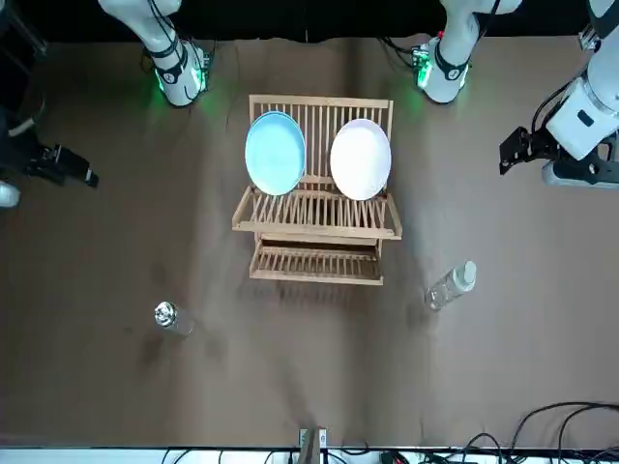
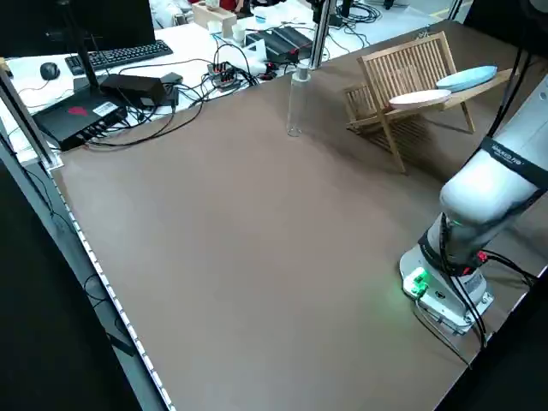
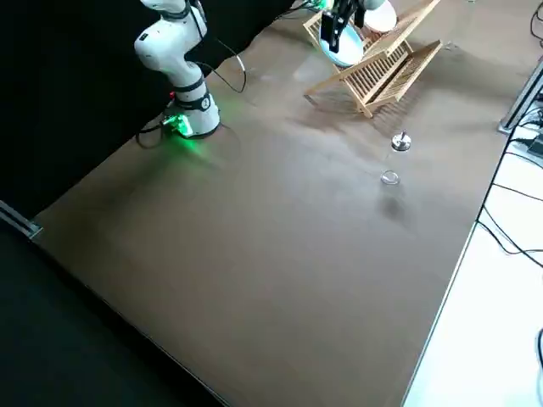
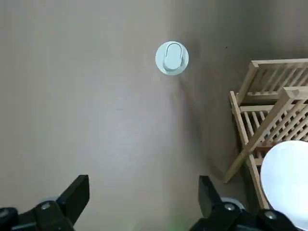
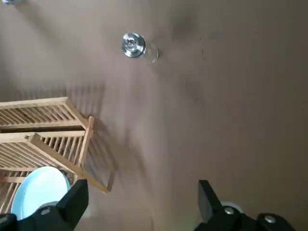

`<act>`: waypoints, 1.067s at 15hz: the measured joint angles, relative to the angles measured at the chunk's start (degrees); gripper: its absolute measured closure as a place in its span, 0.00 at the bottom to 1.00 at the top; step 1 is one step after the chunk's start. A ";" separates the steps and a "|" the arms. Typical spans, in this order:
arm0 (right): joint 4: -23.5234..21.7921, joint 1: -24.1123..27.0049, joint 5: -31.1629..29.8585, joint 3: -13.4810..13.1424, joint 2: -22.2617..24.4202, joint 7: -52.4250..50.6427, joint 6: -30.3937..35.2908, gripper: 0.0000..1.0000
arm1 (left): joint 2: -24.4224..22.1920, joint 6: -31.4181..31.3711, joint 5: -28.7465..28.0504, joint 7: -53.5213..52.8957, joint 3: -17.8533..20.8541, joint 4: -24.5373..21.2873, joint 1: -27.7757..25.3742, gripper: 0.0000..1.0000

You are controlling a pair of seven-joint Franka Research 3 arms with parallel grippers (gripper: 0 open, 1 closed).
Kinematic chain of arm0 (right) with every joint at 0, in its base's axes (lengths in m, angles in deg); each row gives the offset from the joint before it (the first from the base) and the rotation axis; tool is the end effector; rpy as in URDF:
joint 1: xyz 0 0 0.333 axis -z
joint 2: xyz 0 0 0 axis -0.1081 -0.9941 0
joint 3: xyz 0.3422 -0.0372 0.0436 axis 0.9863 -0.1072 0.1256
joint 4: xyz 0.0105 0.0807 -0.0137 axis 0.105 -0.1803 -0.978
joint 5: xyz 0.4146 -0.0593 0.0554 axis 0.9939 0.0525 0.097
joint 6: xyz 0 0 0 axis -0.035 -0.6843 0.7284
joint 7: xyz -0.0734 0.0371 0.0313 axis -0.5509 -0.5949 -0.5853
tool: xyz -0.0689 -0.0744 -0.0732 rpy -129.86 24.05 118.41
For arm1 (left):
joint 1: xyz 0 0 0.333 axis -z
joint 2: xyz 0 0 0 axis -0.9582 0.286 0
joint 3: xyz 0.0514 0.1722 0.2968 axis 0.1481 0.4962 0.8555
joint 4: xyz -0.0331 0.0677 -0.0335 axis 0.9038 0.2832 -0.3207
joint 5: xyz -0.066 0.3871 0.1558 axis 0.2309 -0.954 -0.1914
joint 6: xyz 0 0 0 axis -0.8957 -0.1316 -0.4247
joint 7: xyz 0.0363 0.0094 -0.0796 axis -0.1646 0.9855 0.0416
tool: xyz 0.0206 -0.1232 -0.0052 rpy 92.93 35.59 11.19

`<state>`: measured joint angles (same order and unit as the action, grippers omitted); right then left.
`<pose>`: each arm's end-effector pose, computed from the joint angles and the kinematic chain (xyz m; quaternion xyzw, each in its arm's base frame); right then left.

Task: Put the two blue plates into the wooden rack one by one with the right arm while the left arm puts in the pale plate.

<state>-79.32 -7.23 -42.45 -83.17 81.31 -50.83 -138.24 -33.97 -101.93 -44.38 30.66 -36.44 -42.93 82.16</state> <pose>0.5891 0.0068 0.6332 -0.9932 0.0607 0.0240 0.0962 0.5660 -0.0692 0.6176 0.9988 -0.0480 -0.0064 0.0033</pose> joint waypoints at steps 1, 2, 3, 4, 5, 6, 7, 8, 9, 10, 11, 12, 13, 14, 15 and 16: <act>-0.24 -0.22 -0.44 0.16 0.64 0.00 -0.86 0.00 | 0.00 0.00 0.00 0.00 0.00 0.00 0.02 0.00; -1.10 -0.51 -1.74 0.33 1.44 0.00 -2.47 0.00 | 0.00 0.00 0.00 0.00 0.00 0.00 0.04 0.00; -2.60 -0.82 -3.74 0.55 2.40 0.00 -4.14 0.00 | 0.00 0.00 0.00 0.00 0.00 0.00 0.04 0.00; -4.28 -1.15 -5.77 0.76 3.38 0.00 -5.46 0.00 | 0.00 0.00 0.00 0.00 -0.01 0.00 0.04 0.00; -5.73 -1.46 -7.40 0.88 4.31 0.00 -6.29 0.00 | 0.00 0.00 0.00 0.00 0.00 0.00 0.04 0.00; -6.62 -1.66 -8.31 0.93 5.00 0.00 -6.75 0.00 | 0.00 0.00 0.00 0.01 -0.01 0.00 0.04 0.00; -7.01 -1.74 -8.74 0.96 5.52 0.00 -7.00 0.00 | 0.00 0.00 0.00 0.01 0.00 0.00 0.04 0.00; -7.01 -1.76 -8.94 0.97 5.83 0.00 -7.06 0.00 | 0.00 0.00 0.00 0.02 0.00 0.00 0.04 0.00; -6.99 -1.77 -8.96 0.99 6.04 0.00 -7.13 0.00 | 0.00 0.00 0.00 0.02 0.00 0.00 0.04 0.00; -6.95 -1.77 -8.96 1.01 6.19 0.00 -7.19 0.00 | 0.00 0.00 0.00 0.02 0.00 0.00 0.04 0.00; -6.88 -1.77 -8.96 1.03 6.27 0.00 -7.20 0.00 | 0.00 0.00 0.00 0.03 0.00 0.00 0.04 0.00; -6.86 -1.77 -8.96 1.05 6.32 0.00 -7.20 0.00 | 0.00 0.00 0.00 0.03 0.00 0.00 0.03 0.00; -6.87 -1.80 -8.96 1.09 6.32 0.02 -5.96 0.00 | 0.00 0.00 0.00 0.03 0.00 0.00 0.02 0.00; -6.87 -1.81 -8.96 1.11 6.32 0.05 -4.47 0.00 | 0.00 -0.01 0.00 0.04 0.00 0.00 0.00 0.00; -6.88 -1.81 -8.96 1.11 6.32 0.06 -3.38 0.00 | 0.00 -0.01 0.00 0.04 0.00 0.00 0.00 0.00; -6.89 -1.81 -8.96 1.11 6.32 0.06 -2.97 0.00 | 0.00 -0.01 0.00 0.04 0.00 0.00 0.00 0.00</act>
<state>-86.20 -9.04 -51.41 -82.06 87.62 -50.77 -141.21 -33.97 -101.94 -44.38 30.70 -36.44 -42.93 82.16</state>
